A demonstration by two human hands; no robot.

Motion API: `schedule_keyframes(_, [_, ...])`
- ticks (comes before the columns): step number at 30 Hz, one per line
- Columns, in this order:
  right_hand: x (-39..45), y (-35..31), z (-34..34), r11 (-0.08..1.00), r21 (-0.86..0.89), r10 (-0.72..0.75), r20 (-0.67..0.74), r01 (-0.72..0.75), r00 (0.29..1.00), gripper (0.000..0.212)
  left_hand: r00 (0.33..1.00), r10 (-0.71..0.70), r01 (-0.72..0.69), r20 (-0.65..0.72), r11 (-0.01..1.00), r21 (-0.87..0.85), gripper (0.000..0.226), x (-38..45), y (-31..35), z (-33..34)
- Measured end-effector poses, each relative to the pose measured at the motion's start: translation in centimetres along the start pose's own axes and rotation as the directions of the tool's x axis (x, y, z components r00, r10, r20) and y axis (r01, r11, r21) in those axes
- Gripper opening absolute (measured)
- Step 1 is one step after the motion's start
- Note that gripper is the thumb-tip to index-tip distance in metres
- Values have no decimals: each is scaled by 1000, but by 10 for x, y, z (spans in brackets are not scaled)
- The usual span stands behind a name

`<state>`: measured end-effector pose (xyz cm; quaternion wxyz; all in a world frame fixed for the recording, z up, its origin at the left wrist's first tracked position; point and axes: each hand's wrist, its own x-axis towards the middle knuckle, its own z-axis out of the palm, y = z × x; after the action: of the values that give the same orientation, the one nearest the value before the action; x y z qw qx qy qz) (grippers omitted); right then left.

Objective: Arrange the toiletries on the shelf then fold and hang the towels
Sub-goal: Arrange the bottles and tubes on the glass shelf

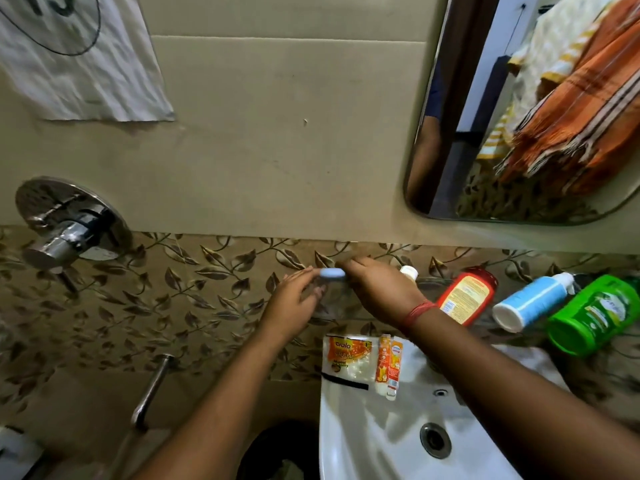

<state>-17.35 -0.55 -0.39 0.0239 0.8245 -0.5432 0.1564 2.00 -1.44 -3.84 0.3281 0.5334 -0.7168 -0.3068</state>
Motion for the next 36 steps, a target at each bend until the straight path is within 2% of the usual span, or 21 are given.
schedule_keyframes(2, [1, -5, -1, 963, 234, 136, -5, -131, 991, 36, 998, -58, 53, -22, 985, -163, 46, 0, 4, 1])
schedule_keyframes(5, [3, -17, -4, 848, 446, 298, 46, -286, 953, 38, 997, -60, 48, -37, 963, -267, 45, 5, 12, 3])
schedule_keyframes(7, [2, -22, -3, 779, 521, 363, 81, -349, 928, 40, 999, -43, 32, -34, 961, -275, 45, 8, 16, 3])
schedule_keyframes(11, [2, -23, -4, 725, 563, 410, 109, -396, 906, 40, 999, -37, 44, 31, 966, -255, 45, 11, 16, 2])
schedule_keyframes(17, [2, -20, -3, 739, 537, 404, 130, -406, 906, 47, 997, -27, 39, 71, 984, -175, 45, 9, 8, 5])
schedule_keyframes(26, [-2, -18, -4, 746, 542, 374, 138, -386, 917, 49, 998, -26, 36, 58, 980, -193, 50, 7, 5, 8])
schedule_keyframes(28, [-5, -11, -10, 746, 556, 387, 87, -367, 918, 51, 999, -45, 48, 19, 961, -274, 52, 4, 5, 3])
schedule_keyframes(30, [-13, 3, -23, 751, 560, 425, -5, -350, 905, 53, 991, -66, 26, -117, 949, -316, 46, -6, 5, -5])
schedule_keyframes(32, [-23, 18, -38, 839, 425, 406, -76, -339, 911, 50, 965, 5, -65, -261, 974, -219, 34, -20, 5, -9])
schedule_keyframes(33, [-29, 24, -44, 888, 322, 372, -82, -329, 925, 48, 958, 67, -116, -279, 980, -162, 29, -28, 6, -10])
schedule_keyframes(36, [-40, 37, -52, 958, 36, 286, 16, -286, 958, 47, 967, 215, -221, -133, 975, -33, 26, -42, 15, -2])
